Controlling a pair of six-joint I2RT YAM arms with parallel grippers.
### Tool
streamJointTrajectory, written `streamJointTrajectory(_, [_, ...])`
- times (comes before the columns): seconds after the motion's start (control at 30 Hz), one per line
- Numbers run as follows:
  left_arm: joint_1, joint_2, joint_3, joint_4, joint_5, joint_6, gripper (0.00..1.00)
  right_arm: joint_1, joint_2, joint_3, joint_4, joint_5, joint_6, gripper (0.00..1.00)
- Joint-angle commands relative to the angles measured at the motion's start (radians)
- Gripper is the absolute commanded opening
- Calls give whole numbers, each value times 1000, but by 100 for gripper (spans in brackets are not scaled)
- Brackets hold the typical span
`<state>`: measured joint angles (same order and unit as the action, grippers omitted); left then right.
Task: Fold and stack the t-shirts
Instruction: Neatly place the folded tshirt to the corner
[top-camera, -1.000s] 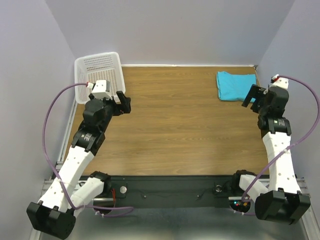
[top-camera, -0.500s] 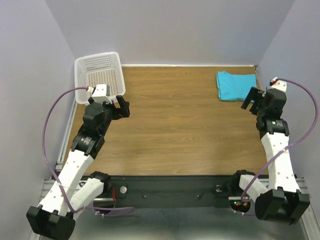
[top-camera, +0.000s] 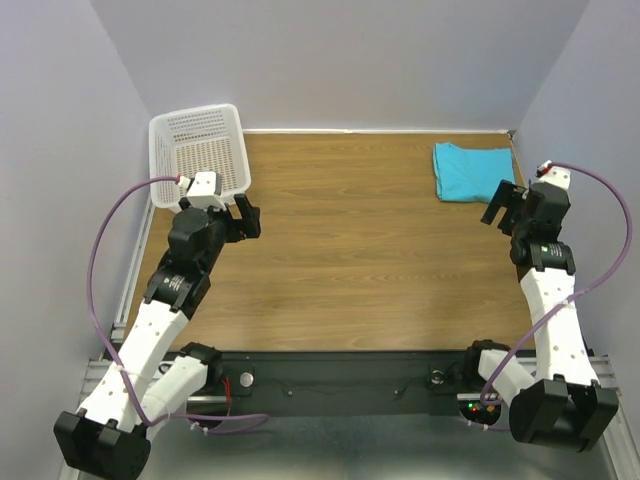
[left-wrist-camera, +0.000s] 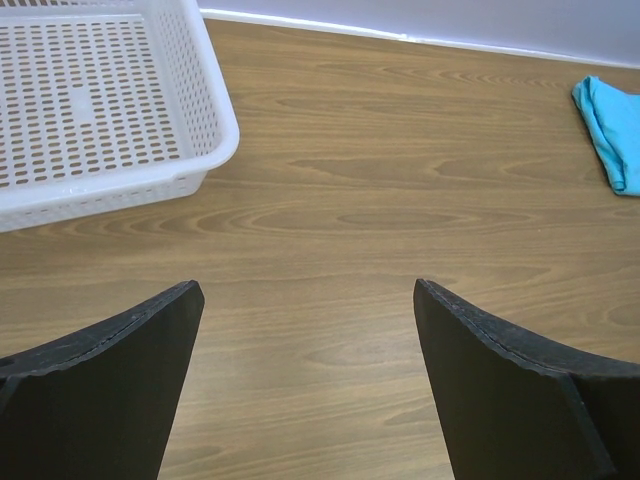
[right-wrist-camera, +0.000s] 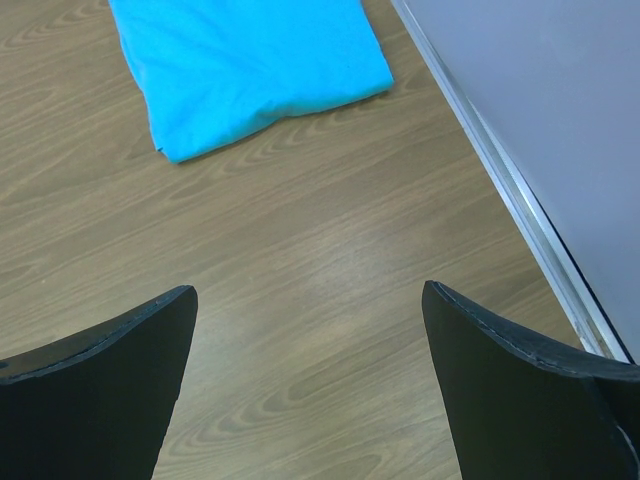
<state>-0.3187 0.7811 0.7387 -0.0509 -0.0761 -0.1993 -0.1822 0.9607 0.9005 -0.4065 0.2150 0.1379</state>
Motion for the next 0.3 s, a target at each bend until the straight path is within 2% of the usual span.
streamJointTrajectory(0.0, [3,-19,-12,45,12,6,98,-5,-27,-3,52,30,-8,100])
streamJointTrajectory(0.2, [3,-17,-13,45,13,1,98,-5,-33,-14,58,38,-20,100])
streamJointTrajectory(0.27, [3,-19,-16,46,13,0,99,-3,-31,-12,66,9,-99,100])
